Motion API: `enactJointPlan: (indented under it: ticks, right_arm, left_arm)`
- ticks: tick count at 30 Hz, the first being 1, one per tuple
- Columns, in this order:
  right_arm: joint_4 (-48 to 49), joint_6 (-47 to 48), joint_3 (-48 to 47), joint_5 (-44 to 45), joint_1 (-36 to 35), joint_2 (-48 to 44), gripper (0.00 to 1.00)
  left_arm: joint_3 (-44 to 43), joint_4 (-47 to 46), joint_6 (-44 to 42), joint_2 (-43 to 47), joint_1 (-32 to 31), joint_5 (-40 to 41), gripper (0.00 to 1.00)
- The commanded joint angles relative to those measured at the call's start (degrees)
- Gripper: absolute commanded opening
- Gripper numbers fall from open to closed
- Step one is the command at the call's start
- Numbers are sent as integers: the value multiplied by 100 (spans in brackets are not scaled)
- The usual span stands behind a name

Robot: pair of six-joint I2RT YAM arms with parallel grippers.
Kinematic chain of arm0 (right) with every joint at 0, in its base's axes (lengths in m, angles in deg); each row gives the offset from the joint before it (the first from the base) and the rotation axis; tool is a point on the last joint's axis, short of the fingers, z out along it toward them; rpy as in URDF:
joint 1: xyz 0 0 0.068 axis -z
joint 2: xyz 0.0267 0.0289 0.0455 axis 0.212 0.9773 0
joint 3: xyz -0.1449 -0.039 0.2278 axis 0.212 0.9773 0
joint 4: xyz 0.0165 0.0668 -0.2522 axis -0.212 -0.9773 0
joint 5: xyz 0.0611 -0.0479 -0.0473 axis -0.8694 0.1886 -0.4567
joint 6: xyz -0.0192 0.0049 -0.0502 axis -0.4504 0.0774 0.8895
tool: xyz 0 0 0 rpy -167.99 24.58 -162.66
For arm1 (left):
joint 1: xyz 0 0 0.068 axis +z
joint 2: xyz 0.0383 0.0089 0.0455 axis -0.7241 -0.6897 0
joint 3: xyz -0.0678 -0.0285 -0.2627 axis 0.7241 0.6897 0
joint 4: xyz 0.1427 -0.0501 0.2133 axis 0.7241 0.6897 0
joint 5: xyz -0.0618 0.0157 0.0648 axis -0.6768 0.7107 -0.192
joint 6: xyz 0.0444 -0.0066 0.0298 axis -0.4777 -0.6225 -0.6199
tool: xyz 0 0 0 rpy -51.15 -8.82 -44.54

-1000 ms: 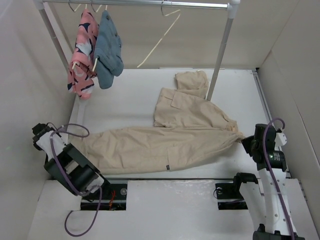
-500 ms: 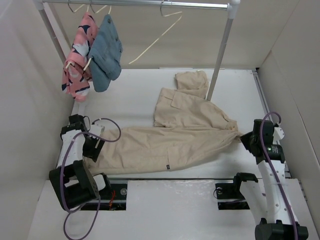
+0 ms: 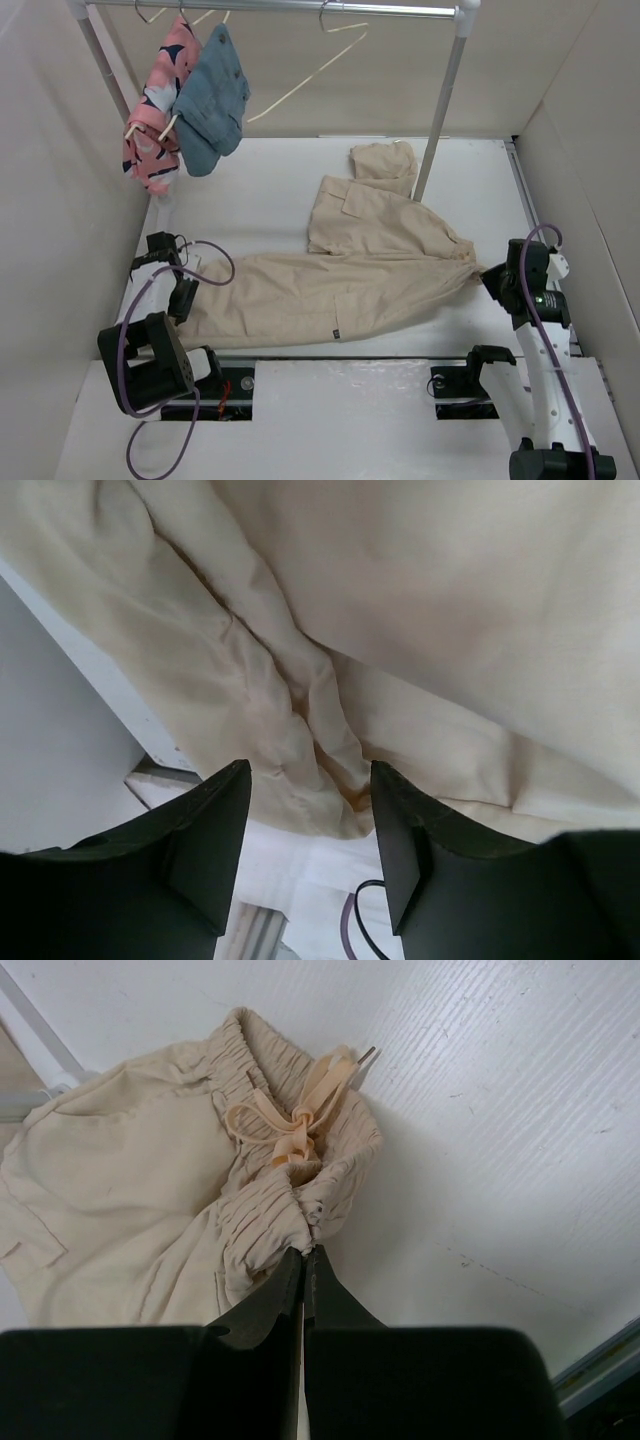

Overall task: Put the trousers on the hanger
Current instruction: Flatten out the trousers at the center of the board.

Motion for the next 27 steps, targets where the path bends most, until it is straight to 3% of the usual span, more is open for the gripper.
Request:
enactJointPlan:
  ticks: [1, 8, 9, 12, 16, 18, 19, 20, 22, 25, 27]
  right_arm:
    - [230, 55, -149, 114, 48, -65, 0]
    - [230, 55, -202, 228, 48, -65, 0]
    - [230, 55, -202, 228, 48, -13, 0]
    - [230, 55, -202, 280, 48, -12, 0]
    - [335, 55, -473, 605, 48, 181, 0]
    - [406, 107, -719, 816, 48, 488, 0]
    - [458, 299, -1303, 1130, 48, 898, 0]
    - [459, 301, -1309, 1133, 48, 902, 0]
    - [459, 440, -1940, 1186, 48, 1174, 0]
    - [239, 441, -2338, 1458, 48, 1236, 0]
    - [47, 441, -2338, 1546, 101, 1122, 0]
  left_arm:
    - [308, 36, 34, 59, 208, 268, 47]
    - [431, -95, -431, -188, 814, 190, 43]
    - [431, -96, -432, -240, 815, 260, 37]
    - [204, -166, -485, -240, 990, 260, 0]
    - [-534, -17, -485, -126, 990, -38, 0]
    - [-1227, 114, -485, -196, 1043, -196, 0]
    - [-2048, 280, -284, -370, 1043, -397, 0]
    - [-2056, 282, -282, -372, 1043, -399, 0]
    - [-2868, 606, -177, -582, 1043, -626, 0]
    - [-3277, 853, -124, -688, 1104, -627, 0]
    - [-3077, 801, -255, -689, 1253, -373, 0]
